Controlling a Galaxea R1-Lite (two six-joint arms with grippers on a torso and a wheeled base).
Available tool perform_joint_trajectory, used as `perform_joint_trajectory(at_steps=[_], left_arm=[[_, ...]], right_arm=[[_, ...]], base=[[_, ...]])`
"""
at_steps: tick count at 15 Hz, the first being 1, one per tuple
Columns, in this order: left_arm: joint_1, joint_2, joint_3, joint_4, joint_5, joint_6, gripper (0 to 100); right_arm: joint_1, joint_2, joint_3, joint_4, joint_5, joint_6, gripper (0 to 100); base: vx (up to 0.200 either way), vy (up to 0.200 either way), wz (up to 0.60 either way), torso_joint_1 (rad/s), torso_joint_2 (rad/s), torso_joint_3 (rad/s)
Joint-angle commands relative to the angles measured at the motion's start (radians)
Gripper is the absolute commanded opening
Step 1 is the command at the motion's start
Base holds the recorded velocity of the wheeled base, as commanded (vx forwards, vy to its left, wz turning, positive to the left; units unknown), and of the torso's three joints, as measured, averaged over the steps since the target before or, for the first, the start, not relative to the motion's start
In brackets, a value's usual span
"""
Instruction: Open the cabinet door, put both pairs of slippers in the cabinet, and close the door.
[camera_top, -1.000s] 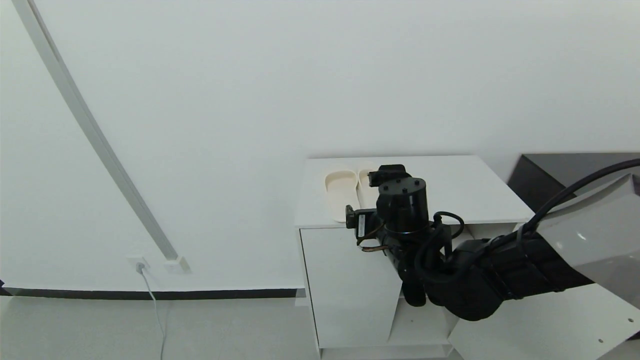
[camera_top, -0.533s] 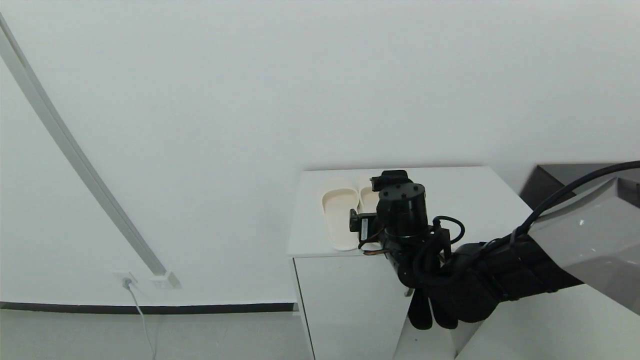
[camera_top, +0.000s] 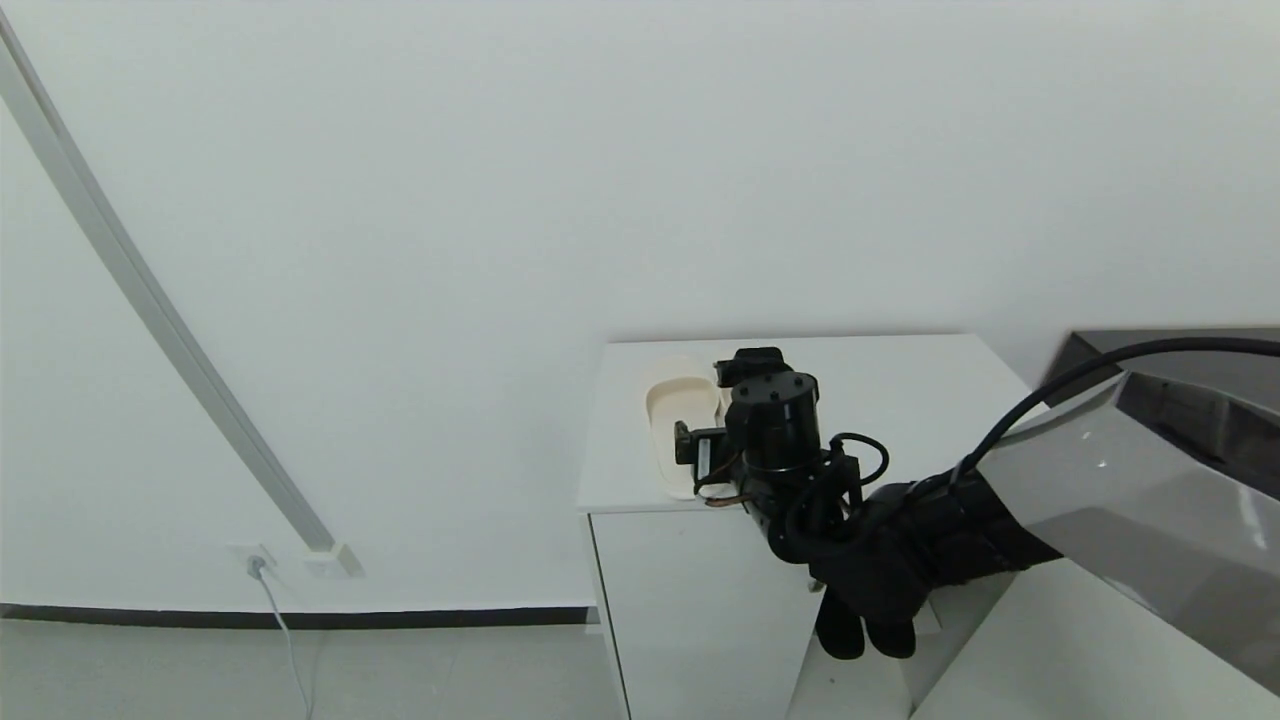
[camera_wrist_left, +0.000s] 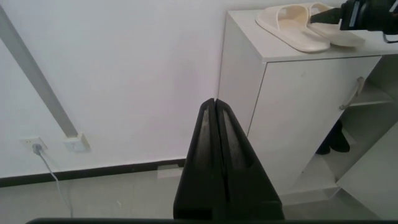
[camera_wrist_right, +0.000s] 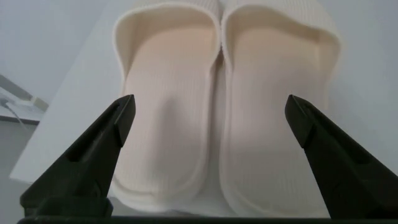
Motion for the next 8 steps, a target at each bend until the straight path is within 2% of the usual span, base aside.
perform_joint_trajectory(at_steps=[1,4,8], left_arm=[[0.000,0.000,0.000,0.000,-0.001,-0.001,0],[0.000,0.000,0.000,0.000,0.001,-0.001,0],[0.000,0.000,0.000,0.000,0.001,0.001,0]], right_arm=[[-0.030,0.057,-0.074,0.016,0.004,-0.011,100],[-0.044,0.074,-0.132,0.062,0.033,-0.019,100],[-0.067,0.141,-0.275,0.155,0.044,-0.017,100]], base=[[0.000,0.000,0.00,0.000,0.00,0.000],[0.000,0.000,0.00,0.000,0.00,0.000],[0.000,0.000,0.00,0.000,0.00,0.000]])
